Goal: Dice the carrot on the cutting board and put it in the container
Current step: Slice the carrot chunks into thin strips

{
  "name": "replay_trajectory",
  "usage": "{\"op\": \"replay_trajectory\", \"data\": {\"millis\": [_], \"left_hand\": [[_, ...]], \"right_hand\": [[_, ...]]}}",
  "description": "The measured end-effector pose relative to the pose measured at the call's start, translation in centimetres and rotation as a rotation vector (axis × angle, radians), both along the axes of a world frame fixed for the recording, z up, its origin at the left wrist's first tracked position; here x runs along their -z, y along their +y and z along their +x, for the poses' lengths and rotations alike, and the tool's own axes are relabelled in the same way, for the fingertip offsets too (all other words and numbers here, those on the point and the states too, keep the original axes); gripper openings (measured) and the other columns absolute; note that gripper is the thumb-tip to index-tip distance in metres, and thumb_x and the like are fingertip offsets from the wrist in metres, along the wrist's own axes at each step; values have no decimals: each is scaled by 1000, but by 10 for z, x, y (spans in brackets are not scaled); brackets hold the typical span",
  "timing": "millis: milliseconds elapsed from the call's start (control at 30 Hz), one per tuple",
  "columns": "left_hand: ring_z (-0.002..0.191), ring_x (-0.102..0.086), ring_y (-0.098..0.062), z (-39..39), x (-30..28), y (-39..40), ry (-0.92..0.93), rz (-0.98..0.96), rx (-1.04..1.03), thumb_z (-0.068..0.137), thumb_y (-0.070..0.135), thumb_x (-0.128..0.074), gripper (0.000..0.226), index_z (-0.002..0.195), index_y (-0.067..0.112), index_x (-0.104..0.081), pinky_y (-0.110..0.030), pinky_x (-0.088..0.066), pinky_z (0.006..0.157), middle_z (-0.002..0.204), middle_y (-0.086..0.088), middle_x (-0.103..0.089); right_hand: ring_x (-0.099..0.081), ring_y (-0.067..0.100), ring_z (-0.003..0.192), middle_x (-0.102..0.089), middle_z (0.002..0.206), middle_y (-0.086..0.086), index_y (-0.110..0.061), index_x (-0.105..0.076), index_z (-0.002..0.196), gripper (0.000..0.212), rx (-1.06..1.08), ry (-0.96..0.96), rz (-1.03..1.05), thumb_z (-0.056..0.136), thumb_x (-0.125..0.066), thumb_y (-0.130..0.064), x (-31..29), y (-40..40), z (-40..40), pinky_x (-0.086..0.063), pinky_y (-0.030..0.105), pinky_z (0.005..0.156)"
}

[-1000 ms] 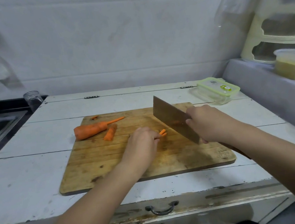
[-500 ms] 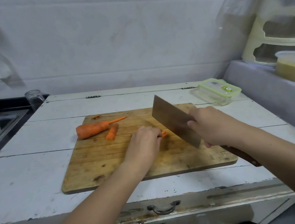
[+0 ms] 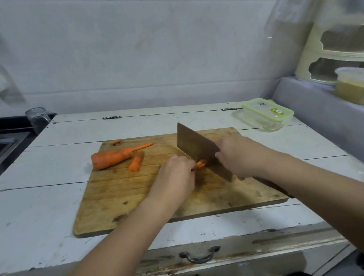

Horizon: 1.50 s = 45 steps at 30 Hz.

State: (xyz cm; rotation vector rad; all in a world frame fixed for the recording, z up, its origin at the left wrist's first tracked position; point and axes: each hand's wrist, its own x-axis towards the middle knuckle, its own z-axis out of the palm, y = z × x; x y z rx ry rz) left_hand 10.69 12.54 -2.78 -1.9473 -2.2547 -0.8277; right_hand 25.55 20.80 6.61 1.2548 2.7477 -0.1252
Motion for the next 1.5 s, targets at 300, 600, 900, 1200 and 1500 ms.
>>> {"op": "replay_trajectory", "data": {"millis": [300,600,900,1200,1500], "left_hand": [[104,-54,-16,-1,4,-5,24,26,26,102,17,-56,26,118,20,-76,-37,-51,93,108,2,-67],[103,-52,-21,-2,5,-5,34,-7,16,99,14,-56,24,111,16,-77,-38,-49,91,102,0,-64],[102,-54,-14,-1,4,-11,-9,25,10,101,12,-52,24,107,20,-73,-31,-51,89,101,3,-65],[105,-53,-18,-2,3,-11,-3,-10,32,97,6,-54,25,108,16,-74,-32,-49,91,104,0,-64],[111,-50,-17,-5,9,-15,-23,17,52,100,8,-59,33,129,18,-71,-29,-47,98,115,4,-62]], "right_hand": [[-66,19,56,-62,76,5,-19,-56,96,10,35,83,-17,102,-49,-17,-10,-11,19,-57,35,59],[-64,20,67,-60,76,3,-13,-62,105,10,10,10,60,96,-61,-10,6,-6,-18,-50,30,56],[-66,20,48,-64,71,9,-12,-56,91,19,51,148,-36,103,-43,-17,-14,-8,13,-51,32,47],[-61,18,63,-61,75,3,-9,-62,110,17,15,-47,43,94,-66,-13,1,-11,-23,-49,31,56],[-68,19,58,-63,75,5,-10,-59,110,11,45,65,-26,102,-52,-14,-14,-15,4,-51,27,51]]}}
